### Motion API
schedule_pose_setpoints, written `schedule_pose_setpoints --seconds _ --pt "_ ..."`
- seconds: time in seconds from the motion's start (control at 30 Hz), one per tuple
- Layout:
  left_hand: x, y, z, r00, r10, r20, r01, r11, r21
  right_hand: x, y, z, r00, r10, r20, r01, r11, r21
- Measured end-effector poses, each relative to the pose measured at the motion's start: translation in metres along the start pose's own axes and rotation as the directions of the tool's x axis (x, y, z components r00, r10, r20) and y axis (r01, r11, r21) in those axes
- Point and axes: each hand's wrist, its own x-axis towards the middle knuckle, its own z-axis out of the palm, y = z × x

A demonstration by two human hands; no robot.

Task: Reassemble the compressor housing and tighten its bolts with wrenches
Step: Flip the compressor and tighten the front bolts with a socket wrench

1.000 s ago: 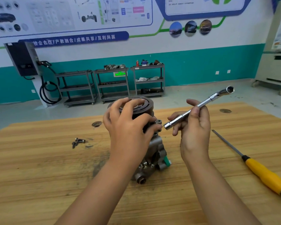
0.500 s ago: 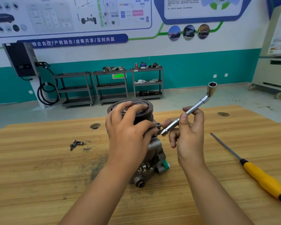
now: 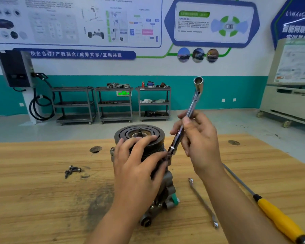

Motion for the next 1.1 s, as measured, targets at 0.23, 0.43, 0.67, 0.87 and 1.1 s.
schedule_pose_setpoints --seconds 0.23,0.43,0.67,0.87,1.1 --pt "0.0 0.002 -0.002 0.999 -0.036 0.018 0.036 0.999 -0.018 0.028 -0.022 -0.009 0.906 0.031 0.423 0.035 0.988 -0.147" --pt "-0.003 0.001 0.001 0.999 -0.047 0.002 0.047 0.999 -0.021 0.023 -0.013 -0.01 0.937 -0.017 0.349 0.072 0.987 -0.145" --pt "-0.008 0.003 0.003 0.999 -0.028 -0.017 0.028 1.0 0.002 0.022 -0.009 -0.005 0.962 -0.045 0.268 0.064 0.996 -0.061" --pt "-0.009 0.003 0.003 0.999 -0.037 -0.032 0.037 0.999 -0.01 0.021 -0.005 0.002 0.972 0.021 0.235 0.008 0.993 -0.12" --pt "-0.009 0.004 0.003 0.999 -0.04 -0.037 0.039 0.999 -0.019 0.021 -0.008 0.001 0.965 0.108 0.24 -0.051 0.971 -0.234"
